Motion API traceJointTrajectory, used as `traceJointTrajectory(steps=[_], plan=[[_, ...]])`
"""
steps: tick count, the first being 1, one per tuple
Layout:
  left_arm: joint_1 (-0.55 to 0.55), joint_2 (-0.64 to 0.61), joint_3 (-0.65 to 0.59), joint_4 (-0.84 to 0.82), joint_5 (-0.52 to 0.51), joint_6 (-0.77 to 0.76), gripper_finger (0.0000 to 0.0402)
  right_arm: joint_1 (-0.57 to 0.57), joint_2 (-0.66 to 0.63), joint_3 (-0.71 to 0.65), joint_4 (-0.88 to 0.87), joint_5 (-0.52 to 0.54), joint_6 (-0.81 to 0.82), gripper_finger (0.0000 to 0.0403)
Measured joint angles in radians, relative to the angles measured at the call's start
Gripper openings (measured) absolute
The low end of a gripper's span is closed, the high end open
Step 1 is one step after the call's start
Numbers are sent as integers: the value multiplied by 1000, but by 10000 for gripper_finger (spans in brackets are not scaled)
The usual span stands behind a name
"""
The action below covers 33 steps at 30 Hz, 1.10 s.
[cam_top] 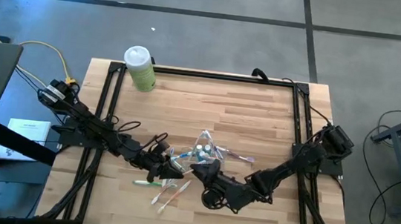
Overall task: Pick & Place toothbrushing station
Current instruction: Put the right orange toothbrush into the transparent organizer
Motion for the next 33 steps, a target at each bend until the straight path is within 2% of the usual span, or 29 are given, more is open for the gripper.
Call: traceJointTrajectory(steps=[5,10,16,18,22,27,29,33], plan=[[-17,-1,0,69,-4,171,6,39,-2,2,82,94,125,178],[-25,-29,-1,60,-18,325,6,75,-2,2,84,146,204,182],[-67,-64,-1,49,-32,497,6,102,-2,2,20,346,290,174],[-94,-93,-1,48,-67,561,6,102,-2,1,-32,407,329,174],[-157,-194,-1,-110,-224,752,6,98,-1,1,-153,444,476,174],[-230,-366,0,-438,-612,909,5,97,-1,1,-322,336,724,173],[-242,-421,-1,-541,-720,920,5,97,-1,0,-379,306,805,173],[-233,-508,-23,-635,-779,953,5,97,-1,0,-502,289,956,173]])
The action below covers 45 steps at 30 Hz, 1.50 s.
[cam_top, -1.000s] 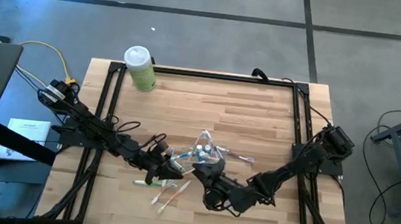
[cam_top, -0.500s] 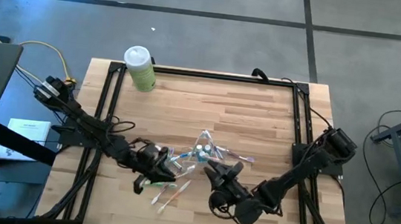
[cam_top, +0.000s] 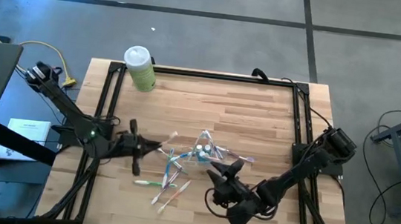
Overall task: Pick & Place toothbrushing station
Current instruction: Put the right orange toothbrush into the transparent organizer
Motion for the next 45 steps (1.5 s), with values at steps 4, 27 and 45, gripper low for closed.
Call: traceJointTrajectory(steps=[4,27,45], plan=[[76,-49,-84,18,63,10,5,0,0,0,-74,-14,113,173],[605,486,-357,1176,833,-41,5,-60,0,0,-78,-254,255,173],[667,743,-101,1198,1019,-114,7,-76,0,-2,-62,-308,245,173]])
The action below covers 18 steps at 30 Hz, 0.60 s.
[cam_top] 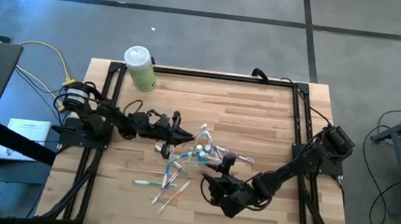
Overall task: Pick & Place toothbrushing station
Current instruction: Put the right orange toothbrush into the transparent organizer
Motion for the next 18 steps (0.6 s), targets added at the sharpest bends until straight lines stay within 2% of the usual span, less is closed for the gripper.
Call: traceJointTrajectory(steps=[12,18], plan=[[-1,90,7,1,-17,-28,8,0,0,0,0,-16,-10,173],[-19,95,7,1,-24,-18,8,0,0,0,0,-15,-8,173]])
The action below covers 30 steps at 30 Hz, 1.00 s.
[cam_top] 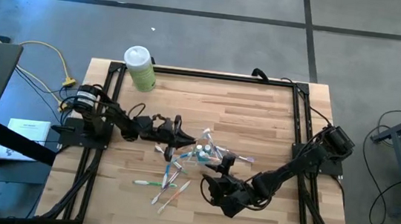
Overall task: Pick & Place toothbrushing station
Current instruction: Put the right orange toothbrush into the transparent organizer
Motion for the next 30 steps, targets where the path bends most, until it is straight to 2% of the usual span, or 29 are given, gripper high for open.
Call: traceJointTrajectory(steps=[30], plan=[[-30,128,31,1,-22,15,8,0,0,0,7,-21,-11,173]])
